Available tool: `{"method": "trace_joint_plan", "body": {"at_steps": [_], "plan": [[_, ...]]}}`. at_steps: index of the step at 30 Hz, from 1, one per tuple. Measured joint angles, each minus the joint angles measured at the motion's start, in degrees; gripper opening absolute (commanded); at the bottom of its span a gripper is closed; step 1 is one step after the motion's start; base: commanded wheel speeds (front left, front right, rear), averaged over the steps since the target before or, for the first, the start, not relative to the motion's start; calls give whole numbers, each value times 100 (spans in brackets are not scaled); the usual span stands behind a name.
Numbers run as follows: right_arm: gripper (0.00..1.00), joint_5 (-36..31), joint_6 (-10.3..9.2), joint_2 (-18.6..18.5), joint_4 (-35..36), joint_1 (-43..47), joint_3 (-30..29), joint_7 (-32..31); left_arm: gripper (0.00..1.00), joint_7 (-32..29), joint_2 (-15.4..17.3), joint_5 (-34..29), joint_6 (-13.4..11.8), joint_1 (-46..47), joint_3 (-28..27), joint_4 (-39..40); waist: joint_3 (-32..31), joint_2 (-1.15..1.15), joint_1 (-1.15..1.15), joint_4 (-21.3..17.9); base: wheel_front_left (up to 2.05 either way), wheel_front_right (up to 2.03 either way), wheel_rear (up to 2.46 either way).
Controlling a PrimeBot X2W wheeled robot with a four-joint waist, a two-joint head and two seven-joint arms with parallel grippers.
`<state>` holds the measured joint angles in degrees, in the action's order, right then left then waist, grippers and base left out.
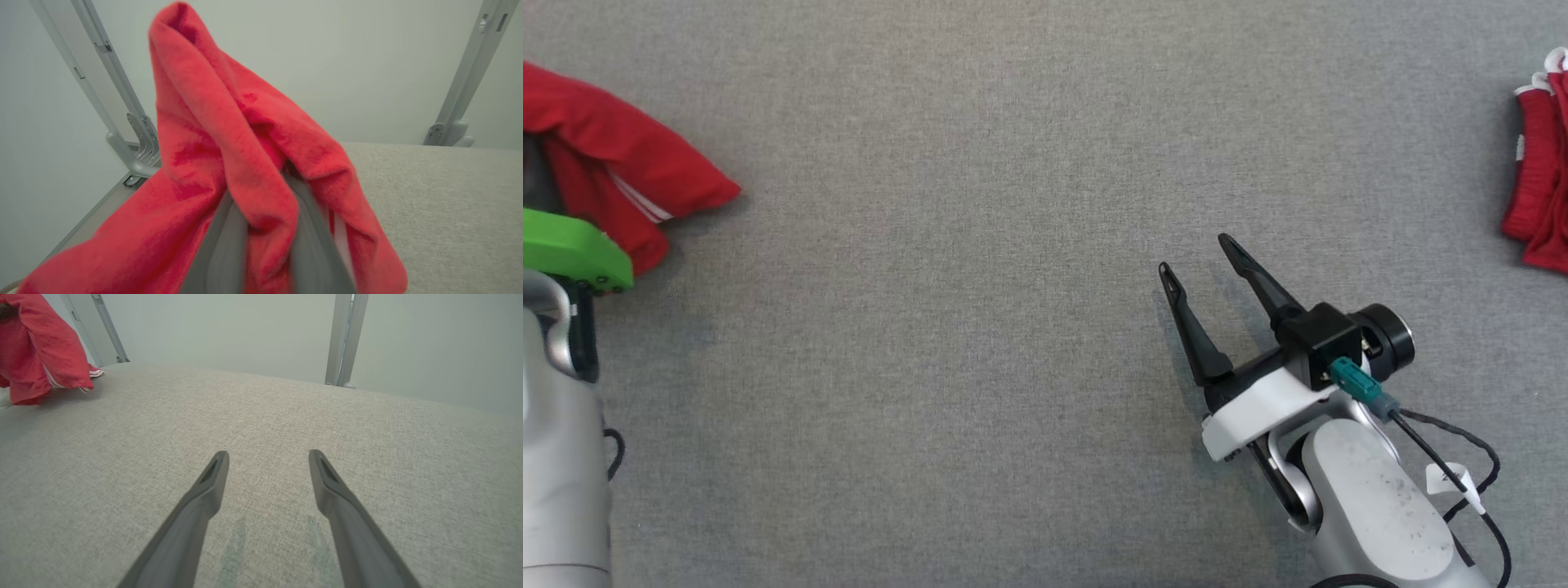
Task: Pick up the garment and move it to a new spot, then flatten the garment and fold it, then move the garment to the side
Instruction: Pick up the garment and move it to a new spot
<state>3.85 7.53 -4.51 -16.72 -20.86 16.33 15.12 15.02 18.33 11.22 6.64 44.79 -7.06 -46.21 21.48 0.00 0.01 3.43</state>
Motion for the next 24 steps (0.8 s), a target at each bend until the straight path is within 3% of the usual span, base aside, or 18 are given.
{"method": "trace_joint_plan", "body": {"at_steps": [6, 11, 22, 23, 24], "plan": [[100, 140, 0, 120, -111, 114, 74, 0, 0, 0, -561, -30, 65, -249, 717, 677, -442, 0, -1, -189, 0, 0, 0], [100, 229, 0, 158, -169, 234, 102, 0, 0, 2, -1025, 309, 68, -524, 1615, 1076, -713, 0, -1, -525, 0, 0, 0], [100, 422, 0, 160, -179, 447, 68, 0, 0, 1, -1514, 990, 74, -1112, 3197, 1131, -1070, 0, -1, -1386, 0, 0, 0], [100, 423, 0, 160, -180, 459, 56, 0, 35, 1, -1527, 1001, 74, -1166, 3256, 1050, -1092, 0, -1, -1447, 0, 0, 0], [100, 424, 0, 160, -182, 481, 51, 0, 100, 1, -1534, 1037, 75, -1243, 3264, 1004, -1113, 0, -1, -1500, 0, 0, 0]]}}
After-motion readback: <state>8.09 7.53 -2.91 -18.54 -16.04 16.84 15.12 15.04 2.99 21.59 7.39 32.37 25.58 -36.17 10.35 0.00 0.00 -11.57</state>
